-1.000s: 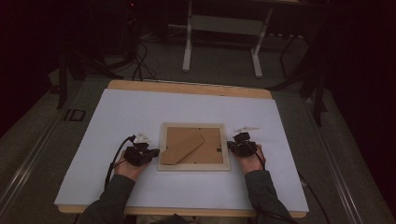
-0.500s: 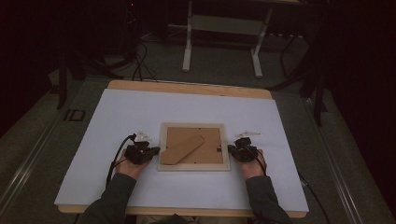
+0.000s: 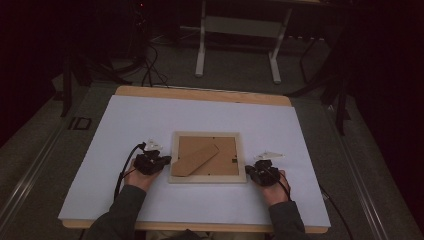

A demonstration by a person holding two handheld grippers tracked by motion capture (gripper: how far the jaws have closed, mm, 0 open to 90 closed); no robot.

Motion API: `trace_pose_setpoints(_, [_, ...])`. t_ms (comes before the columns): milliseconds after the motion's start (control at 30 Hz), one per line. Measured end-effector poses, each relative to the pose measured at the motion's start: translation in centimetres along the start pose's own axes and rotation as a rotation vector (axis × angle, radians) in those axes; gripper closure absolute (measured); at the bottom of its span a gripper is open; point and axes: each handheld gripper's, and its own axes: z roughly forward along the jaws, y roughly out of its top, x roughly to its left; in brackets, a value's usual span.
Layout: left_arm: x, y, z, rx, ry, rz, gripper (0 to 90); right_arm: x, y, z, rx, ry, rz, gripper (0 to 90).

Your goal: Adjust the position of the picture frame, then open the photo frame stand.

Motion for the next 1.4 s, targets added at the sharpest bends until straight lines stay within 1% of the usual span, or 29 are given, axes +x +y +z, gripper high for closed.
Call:
trace_pose_setpoints(67, [0.1, 0.0, -0.3, -0.009, 0.001, -0.006, 85.4, -0.2, -0.3, -0.1, -0.012, 0.006, 0.011, 85.0])
trace_pose_setpoints(133, [0.3, 0.0, -0.6, -0.021, -0.001, -0.01, 84.4, -0.2, -0.5, -0.3, -0.026, -0.005, 0.023, 84.4])
trace_pose_setpoints(167, [0.4, 0.1, -0.9, -0.029, -0.005, -0.018, 83.5, -0.2, -0.6, -0.4, -0.033, -0.007, 0.022, 83.4])
trace_pose_setpoints(233, [0.7, 0.1, -1.5, -0.049, -0.002, -0.028, 81.6, -0.1, -0.5, -0.8, -0.052, -0.008, 0.011, 81.5])
trace_pose_setpoints(300, [0.9, 0.1, -2.0, -0.065, 0.002, -0.043, 80.5, -0.1, -0.5, -1.0, -0.066, -0.007, 0.01, 79.9])
trace_pose_setpoints(367, [1.1, 0.2, -2.5, -0.087, -0.001, -0.063, 78.9, -0.1, -0.6, -1.2, -0.074, -0.017, -0.001, 77.1])
trace_pose_setpoints(433, [1.2, 0.2, -3.0, -0.105, -0.005, -0.072, 77.3, -0.2, -0.6, -1.4, -0.083, -0.018, -0.001, 75.0])
trace_pose_setpoints(467, [1.2, 0.2, -3.0, -0.105, -0.005, -0.072, 76.1, -0.2, -0.6, -1.4, -0.083, -0.018, -0.001, 75.0])
trace_pose_setpoints(500, [1.2, 0.2, -3.5, -0.12, -0.009, -0.084, 76.1, -0.3, -0.7, -1.5, -0.086, -0.02, 0.001, 74.2])
trace_pose_setpoints(567, [1.2, 0.4, -3.9, -0.132, -0.013, -0.087, 72.4, -0.4, -0.7, -1.7, -0.1, -0.018, -0.002, 70.5])
trace_pose_setpoints(600, [1.1, 0.5, -4.1, -0.134, -0.011, -0.078, 70.9, -0.4, -0.7, -1.7, -0.104, -0.016, -0.004, 70.0])
trace_pose_setpoints(767, [0.4, 1.2, -4.9, -0.167, -0.032, -0.072, 64.1, -0.6, -0.7, -1.7, -0.1, -0.01, -0.003, 67.2])
trace_pose_setpoints(867, [-0.1, 1.6, -5.2, -0.163, -0.044, -0.06, 61.0, -0.5, -0.7, -1.6, -0.097, -0.014, -0.011, 66.1])
trace_pose_setpoints(967, [-0.8, 2.1, -5.4, -0.171, -0.053, -0.048, 59.2, -0.5, -0.7, -1.6, -0.097, -0.013, -0.014, 65.3])
trace_pose_setpoints(1100, [-1.2, 2.6, -5.5, -0.17, -0.067, -0.041, 55.7, -0.6, -0.7, -1.7, -0.097, -0.013, -0.01, 63.9])
trace_pose_setpoints(1133, [-1.6, 2.9, -5.3, -0.156, -0.069, -0.034, 54.1, -0.6, -0.7, -1.7, -0.1, -0.01, -0.009, 63.5])
trace_pose_setpoints(1200, [-1.8, 3.1, -5.0, -0.149, -0.075, -0.03, 52.6, -0.5, -0.6, -1.8, -0.1, -0.005, -0.012, 62.9])
trace_pose_setpoints(1233, [-1.8, 3.1, -5.0, -0.149, -0.075, -0.03, 52.3, -0.5, -0.6, -1.8, -0.1, -0.005, -0.012, 62.9])
trace_pose_setpoints(1267, [-2.1, 3.3, -4.7, -0.138, -0.083, -0.034, 52.3, -0.5, -0.6, -1.8, -0.101, -0.004, -0.013, 62.8])
trace_pose_setpoints(1400, [-2.4, 3.4, -4.4, -0.116, -0.095, -0.049, 47.7, -0.5, -0.5, -2.1, -0.11, 0.004, -0.011, 61.1])
